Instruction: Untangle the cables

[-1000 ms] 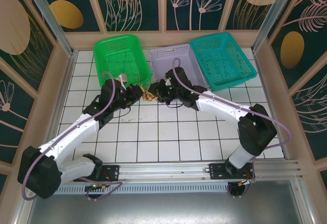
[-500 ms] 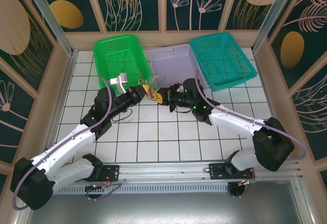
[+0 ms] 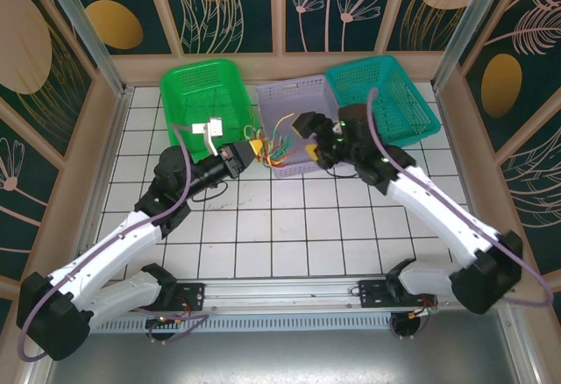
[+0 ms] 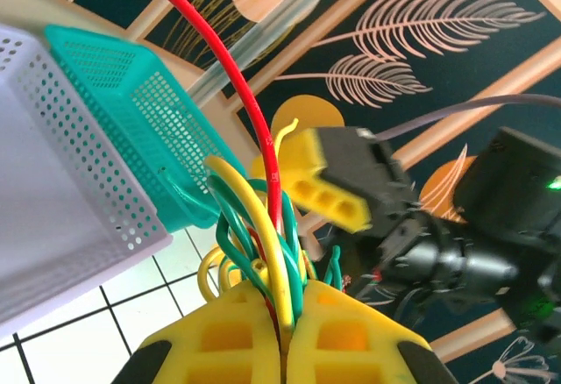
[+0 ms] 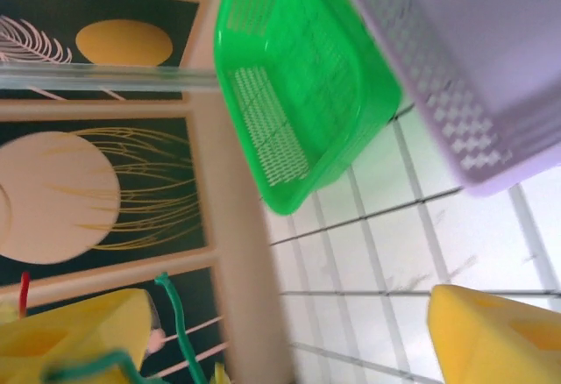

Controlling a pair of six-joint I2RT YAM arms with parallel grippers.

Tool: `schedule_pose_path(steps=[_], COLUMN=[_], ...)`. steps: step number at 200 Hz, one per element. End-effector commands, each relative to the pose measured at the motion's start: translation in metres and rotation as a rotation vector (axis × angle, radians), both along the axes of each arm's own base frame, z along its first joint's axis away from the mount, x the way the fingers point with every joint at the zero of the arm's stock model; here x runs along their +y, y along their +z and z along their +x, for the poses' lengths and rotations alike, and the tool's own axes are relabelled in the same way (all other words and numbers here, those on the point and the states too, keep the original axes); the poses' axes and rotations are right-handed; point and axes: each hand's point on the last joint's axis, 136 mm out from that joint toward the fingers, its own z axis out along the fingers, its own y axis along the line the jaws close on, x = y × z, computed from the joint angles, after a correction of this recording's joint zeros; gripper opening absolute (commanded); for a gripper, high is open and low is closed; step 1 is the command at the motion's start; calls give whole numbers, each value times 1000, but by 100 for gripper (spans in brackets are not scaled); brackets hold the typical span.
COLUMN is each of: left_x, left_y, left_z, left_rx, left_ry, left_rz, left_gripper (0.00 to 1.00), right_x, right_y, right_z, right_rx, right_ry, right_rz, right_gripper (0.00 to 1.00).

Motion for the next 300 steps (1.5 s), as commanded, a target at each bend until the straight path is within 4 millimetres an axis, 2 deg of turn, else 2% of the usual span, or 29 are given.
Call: schedule_pose_path(steps=[1, 13, 27, 48, 60, 78, 101, 110, 151, 186, 209, 218, 246, 265, 283, 300], left_x=[-4, -5, -7, -10, -12, -16, -20, -22, -31, -32, -33, -33, -34, -34, -33, -32], left_y=[25, 23, 21, 20, 20, 18, 17, 18, 14, 23, 29, 28, 24, 26, 32, 37], left_z=[-9, -6, 0, 8, 12, 17, 18, 17, 10, 5, 0, -1, -4, -7, -9, -15], left_rx=[-152, -178, -198, -220, -230, -235, -240, -243, -238, -260, -278, -277, -275, -281, -291, -292], left_ry=[-40, -34, -18, -4, 1, -3, -12, -17, -39, -24, -23, -19, -13, -7, 4, 6], left_rz=[7, 27, 34, 39, 41, 50, 44, 41, 40, 25, 15, 17, 9, 1, -14, -35], left_gripper=[0, 0, 0, 0, 0, 0, 0, 0, 0, 0, 0, 0, 0, 0, 0, 0], right_x=[-41, -31, -4, 22, 29, 38, 49, 55, 68, 63, 60, 60, 66, 62, 51, 34], right_y=[0, 0, 9, 8, 4, 8, -7, -6, -7, -41, -46, -45, -44, -49, -55, -58], right_z=[-17, -27, -38, -43, -41, -36, -37, -34, -17, -22, -21, -19, -18, -20, -23, -18], right_rx=[-22, 80, 133, 200, 241, 258, 375, 366, 374, 525, 562, 569, 613, 635, 650, 620], right_ry=[-55, -71, -47, -39, -40, -37, -59, -61, -84, -168, -215, -226, -227, -250, -295, -353], right_rz=[-145, -19, 111, 167, 166, 204, 268, 310, 331, 343, 420, 440, 495, 488, 514, 533], right_gripper=[87, 88, 90, 91, 92, 92, 92, 92, 92, 78, 77, 74, 45, 28, 1, 0])
